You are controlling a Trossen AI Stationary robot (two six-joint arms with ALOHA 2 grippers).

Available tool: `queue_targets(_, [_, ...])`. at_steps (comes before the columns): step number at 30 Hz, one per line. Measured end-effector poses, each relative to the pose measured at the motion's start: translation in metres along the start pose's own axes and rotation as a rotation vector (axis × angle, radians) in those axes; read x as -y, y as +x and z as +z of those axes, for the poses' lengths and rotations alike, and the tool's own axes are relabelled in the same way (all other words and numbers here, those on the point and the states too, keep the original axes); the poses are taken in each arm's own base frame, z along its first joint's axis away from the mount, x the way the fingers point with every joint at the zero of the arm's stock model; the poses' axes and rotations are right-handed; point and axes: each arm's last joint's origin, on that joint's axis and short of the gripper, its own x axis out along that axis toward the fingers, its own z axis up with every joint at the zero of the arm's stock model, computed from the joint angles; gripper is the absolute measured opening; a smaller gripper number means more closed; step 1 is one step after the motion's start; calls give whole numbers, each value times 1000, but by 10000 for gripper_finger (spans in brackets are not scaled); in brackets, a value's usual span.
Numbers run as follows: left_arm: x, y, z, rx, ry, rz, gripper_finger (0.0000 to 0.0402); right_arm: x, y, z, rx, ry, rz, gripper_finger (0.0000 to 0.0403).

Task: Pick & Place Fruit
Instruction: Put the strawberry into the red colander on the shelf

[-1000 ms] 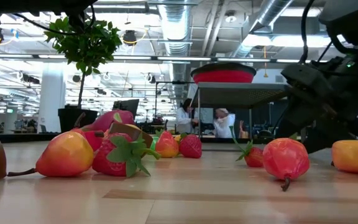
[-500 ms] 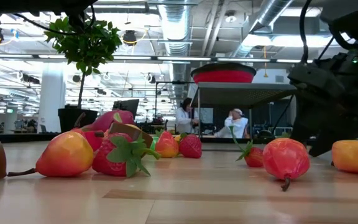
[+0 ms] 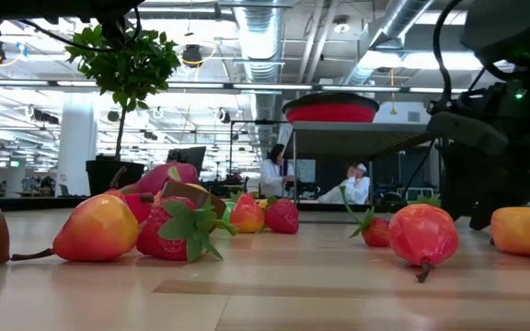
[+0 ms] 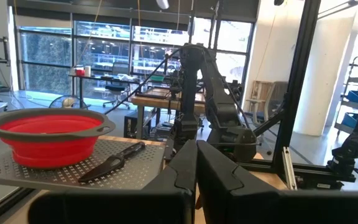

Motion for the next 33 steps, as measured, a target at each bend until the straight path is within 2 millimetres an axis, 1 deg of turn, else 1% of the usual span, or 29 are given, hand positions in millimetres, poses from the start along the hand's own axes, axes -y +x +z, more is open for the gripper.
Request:
queue_targets(8, [0,0,0,0,0,0,3,-1,6,13,28,32,-2,291])
queue_targets(19, [0,0,0,0,0,0,3,0,16,35,56,25,-7,291])
queue_targets(23, [0,0,0,0,0,0,3,-1,17,37,55,25,0,291])
queue_targets(28, [0,0,0,0,0,0,3,-1,17,36,8,24,13,290])
queue_targets(33, [0,0,0,0,0,0,3,-1,17,35,0,24,16,290])
